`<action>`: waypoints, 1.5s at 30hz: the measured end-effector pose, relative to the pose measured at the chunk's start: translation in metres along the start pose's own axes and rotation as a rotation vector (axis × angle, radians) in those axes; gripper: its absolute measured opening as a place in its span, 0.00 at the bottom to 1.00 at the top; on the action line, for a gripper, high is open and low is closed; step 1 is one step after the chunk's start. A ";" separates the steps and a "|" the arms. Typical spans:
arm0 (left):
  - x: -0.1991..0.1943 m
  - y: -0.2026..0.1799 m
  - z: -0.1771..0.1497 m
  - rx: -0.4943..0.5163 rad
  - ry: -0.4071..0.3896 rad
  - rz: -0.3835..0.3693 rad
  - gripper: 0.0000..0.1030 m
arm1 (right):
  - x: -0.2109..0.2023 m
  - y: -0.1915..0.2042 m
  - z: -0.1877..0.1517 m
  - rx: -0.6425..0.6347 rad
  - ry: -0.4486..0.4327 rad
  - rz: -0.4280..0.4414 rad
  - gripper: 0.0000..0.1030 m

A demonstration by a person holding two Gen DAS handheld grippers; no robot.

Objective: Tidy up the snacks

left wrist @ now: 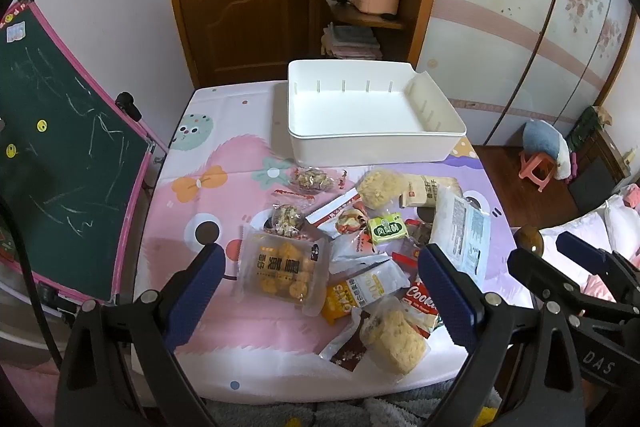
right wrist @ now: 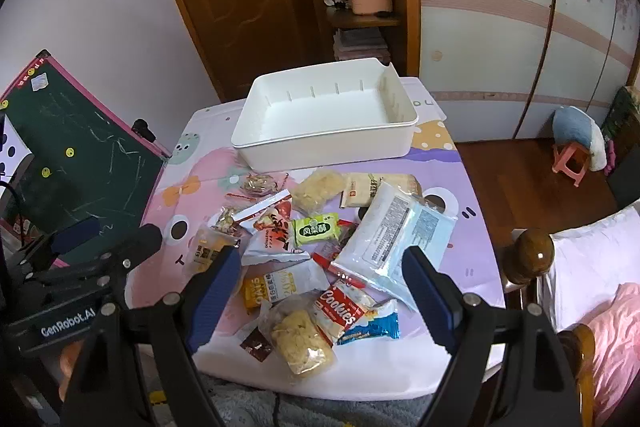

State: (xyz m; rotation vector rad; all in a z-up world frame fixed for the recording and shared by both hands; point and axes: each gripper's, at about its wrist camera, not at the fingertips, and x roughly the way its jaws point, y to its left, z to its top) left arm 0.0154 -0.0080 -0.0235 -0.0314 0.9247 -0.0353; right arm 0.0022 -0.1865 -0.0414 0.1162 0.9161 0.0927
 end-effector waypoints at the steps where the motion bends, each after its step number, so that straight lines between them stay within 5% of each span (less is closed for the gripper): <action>1: 0.002 0.000 0.000 -0.002 0.000 -0.001 0.94 | 0.000 -0.001 0.000 0.001 0.001 0.005 0.81; 13: 0.011 0.008 0.017 0.012 -0.080 0.099 0.94 | 0.005 -0.010 0.009 0.004 -0.005 -0.009 0.80; 22: 0.009 0.024 0.033 0.008 -0.168 0.031 0.94 | 0.014 -0.021 0.023 -0.030 -0.029 -0.084 0.81; 26: 0.010 0.024 0.036 0.036 -0.208 0.060 0.94 | 0.019 -0.029 0.025 -0.039 -0.048 -0.120 0.81; 45: 0.098 0.057 0.001 0.079 0.048 0.015 0.94 | 0.079 -0.088 0.009 0.131 0.090 -0.091 0.80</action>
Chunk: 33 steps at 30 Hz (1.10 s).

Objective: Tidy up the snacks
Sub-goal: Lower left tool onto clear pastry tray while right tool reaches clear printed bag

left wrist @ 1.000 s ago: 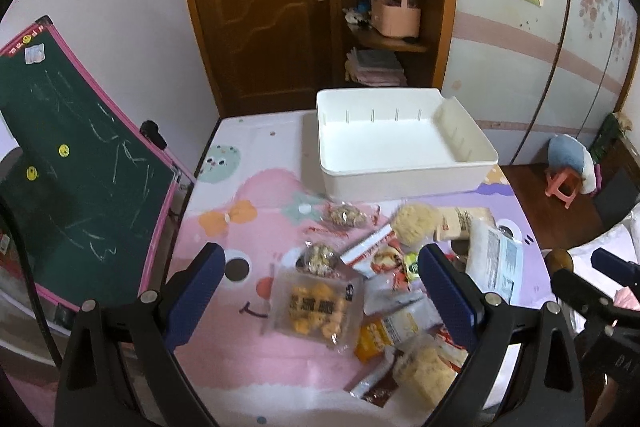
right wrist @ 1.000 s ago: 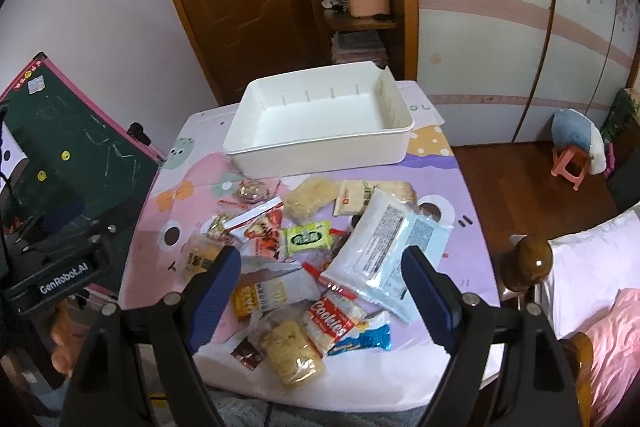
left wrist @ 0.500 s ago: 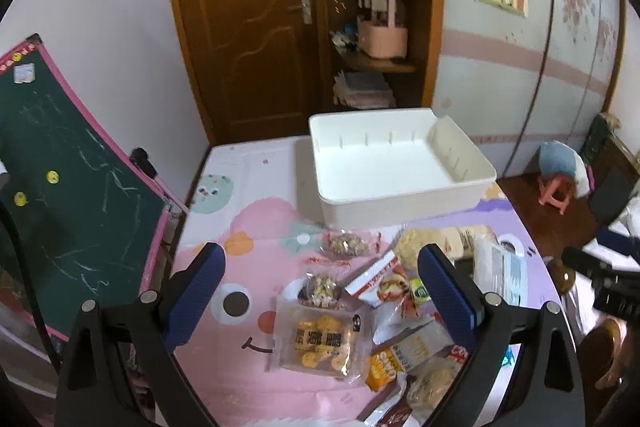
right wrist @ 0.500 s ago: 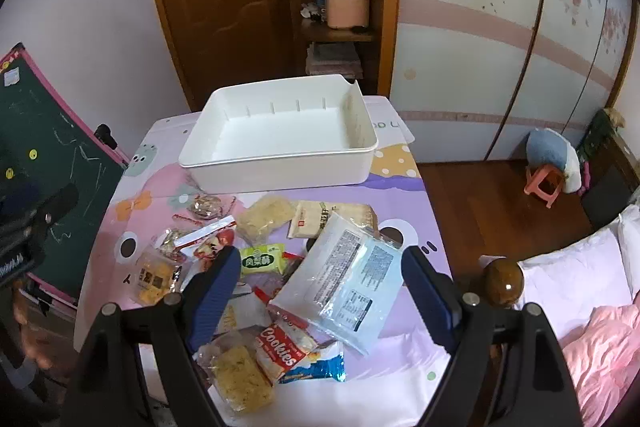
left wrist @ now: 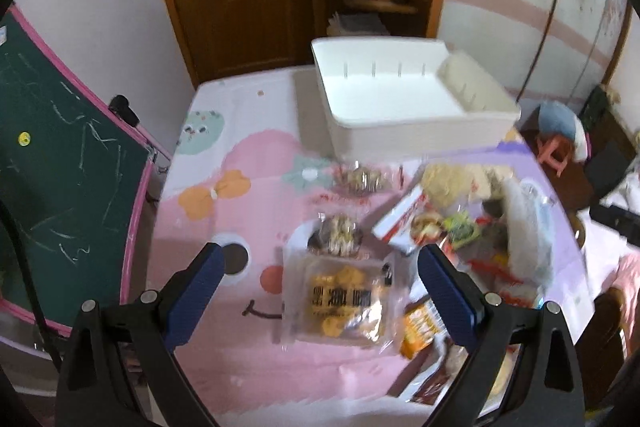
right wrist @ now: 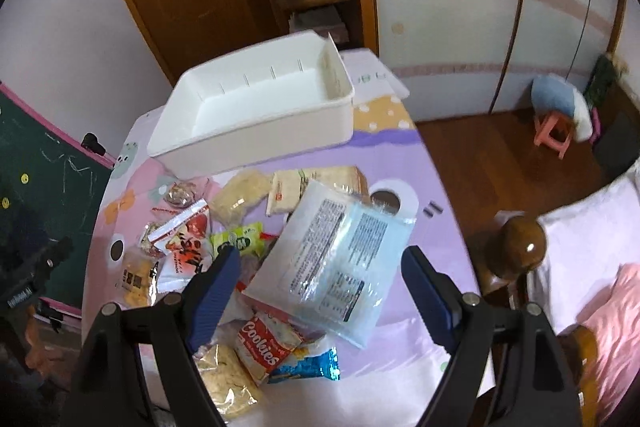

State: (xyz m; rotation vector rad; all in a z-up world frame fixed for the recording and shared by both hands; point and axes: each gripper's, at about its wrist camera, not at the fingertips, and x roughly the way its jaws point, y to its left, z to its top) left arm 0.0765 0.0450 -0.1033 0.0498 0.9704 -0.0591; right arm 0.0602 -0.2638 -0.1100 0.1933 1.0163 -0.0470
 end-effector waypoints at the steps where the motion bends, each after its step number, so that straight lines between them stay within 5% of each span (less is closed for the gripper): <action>1: 0.006 -0.001 -0.003 0.005 0.013 -0.009 0.94 | 0.007 -0.002 -0.002 0.006 0.010 0.003 0.81; 7: 0.050 -0.003 -0.023 0.000 0.117 -0.066 0.94 | 0.047 -0.013 -0.008 0.069 0.075 0.050 0.82; 12: 0.076 -0.003 -0.026 -0.001 0.162 -0.090 0.94 | 0.073 -0.019 -0.003 0.108 0.077 -0.022 1.00; 17: 0.100 -0.005 -0.029 -0.003 0.212 -0.094 0.94 | 0.107 -0.021 0.005 0.133 0.144 -0.099 1.00; 23: 0.114 -0.006 -0.029 -0.004 0.230 -0.090 0.94 | 0.128 -0.016 0.010 0.154 0.165 -0.060 1.00; 33: 0.128 -0.010 -0.027 -0.003 0.255 -0.089 0.96 | 0.142 0.008 0.017 0.004 0.206 -0.163 1.00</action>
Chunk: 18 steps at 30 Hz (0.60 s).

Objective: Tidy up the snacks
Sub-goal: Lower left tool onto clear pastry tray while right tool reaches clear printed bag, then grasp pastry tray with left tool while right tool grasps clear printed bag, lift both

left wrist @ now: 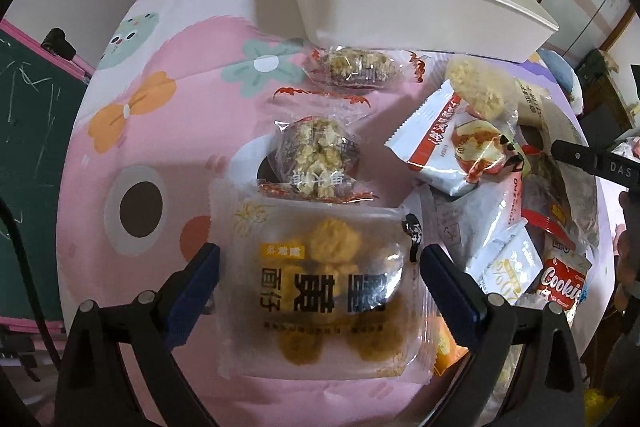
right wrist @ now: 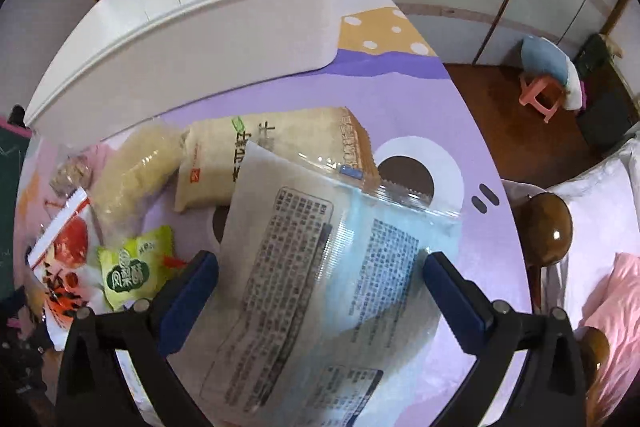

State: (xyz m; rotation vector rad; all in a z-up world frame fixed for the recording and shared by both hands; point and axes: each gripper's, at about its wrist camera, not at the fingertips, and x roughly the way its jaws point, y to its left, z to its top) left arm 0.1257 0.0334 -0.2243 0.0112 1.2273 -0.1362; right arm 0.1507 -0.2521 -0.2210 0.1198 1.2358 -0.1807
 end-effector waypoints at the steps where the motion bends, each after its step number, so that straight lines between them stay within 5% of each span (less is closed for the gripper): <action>1: 0.000 -0.001 0.000 0.002 0.001 0.002 0.97 | 0.000 -0.002 -0.002 0.013 0.010 0.004 1.00; 18: 0.011 0.001 0.004 -0.015 0.029 -0.015 0.97 | 0.016 -0.009 0.002 0.034 0.037 0.029 0.96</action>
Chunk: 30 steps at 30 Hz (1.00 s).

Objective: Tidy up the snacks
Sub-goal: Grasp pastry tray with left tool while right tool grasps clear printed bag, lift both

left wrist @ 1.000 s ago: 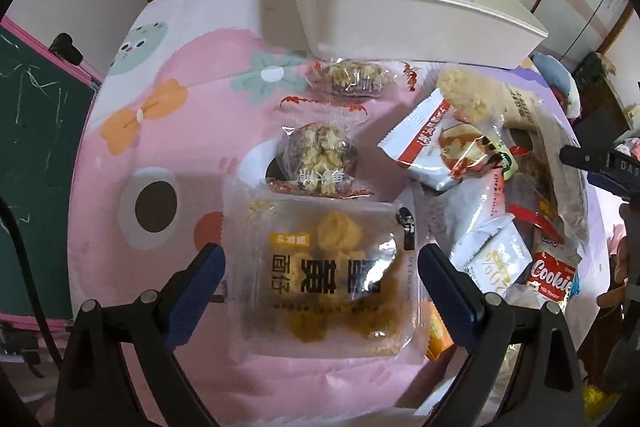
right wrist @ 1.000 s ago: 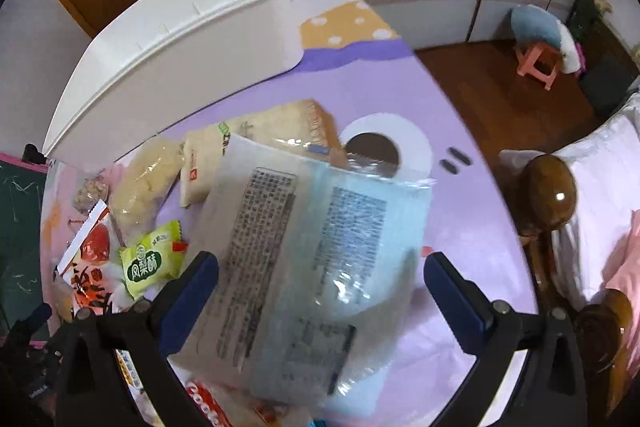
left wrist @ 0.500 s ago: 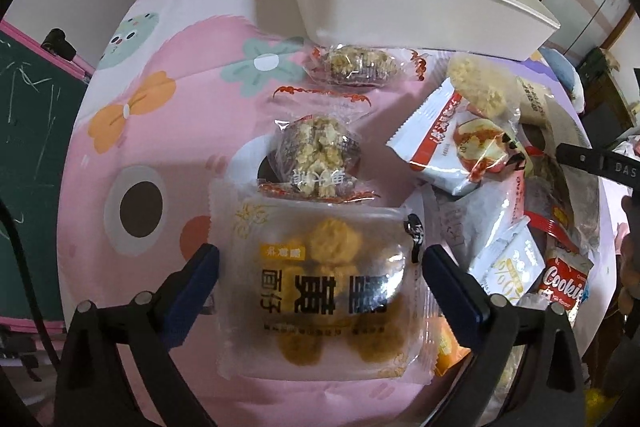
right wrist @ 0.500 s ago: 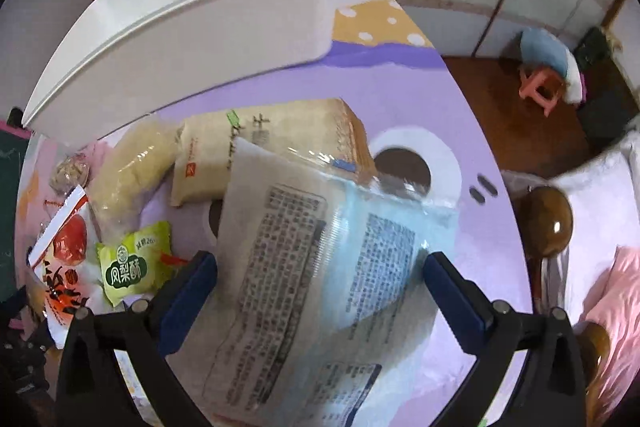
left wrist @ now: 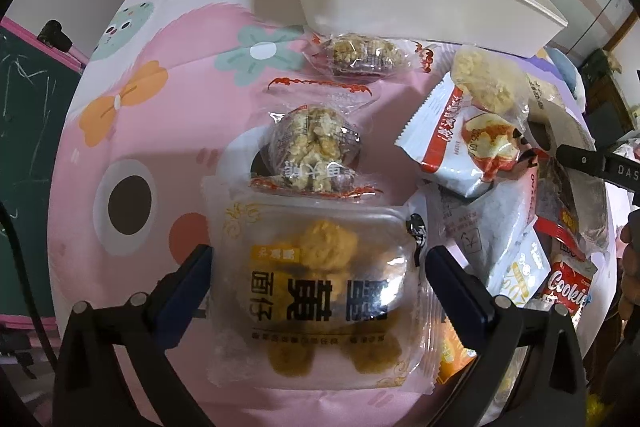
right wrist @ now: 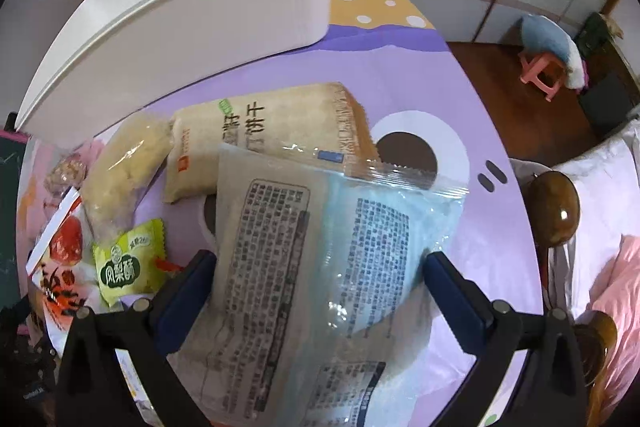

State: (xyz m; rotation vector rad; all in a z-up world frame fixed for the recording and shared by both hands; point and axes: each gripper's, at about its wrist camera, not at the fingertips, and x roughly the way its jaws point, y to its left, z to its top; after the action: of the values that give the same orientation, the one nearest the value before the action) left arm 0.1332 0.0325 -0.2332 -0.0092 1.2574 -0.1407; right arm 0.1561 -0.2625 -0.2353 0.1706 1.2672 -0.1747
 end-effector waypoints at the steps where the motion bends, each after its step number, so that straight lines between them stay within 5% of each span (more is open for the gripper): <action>1: -0.001 0.001 -0.001 -0.003 0.000 -0.013 0.91 | -0.002 0.001 -0.002 -0.003 -0.004 0.005 0.93; 8: -0.018 -0.001 -0.011 -0.001 -0.027 -0.009 0.72 | -0.024 0.008 -0.015 -0.071 -0.080 -0.001 0.75; 15: -0.041 -0.005 -0.032 -0.003 -0.049 -0.010 0.71 | -0.043 0.001 -0.023 -0.017 -0.090 0.113 0.64; 24: -0.118 -0.018 -0.038 0.045 -0.208 -0.007 0.71 | -0.091 0.011 -0.035 -0.010 -0.161 0.261 0.58; 30: -0.177 -0.033 -0.015 0.079 -0.318 -0.010 0.72 | -0.147 0.019 -0.028 -0.058 -0.260 0.320 0.58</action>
State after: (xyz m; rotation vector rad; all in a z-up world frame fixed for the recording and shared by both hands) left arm 0.0624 0.0202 -0.0674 0.0297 0.9334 -0.1896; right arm 0.0918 -0.2320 -0.1018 0.2890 0.9703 0.1129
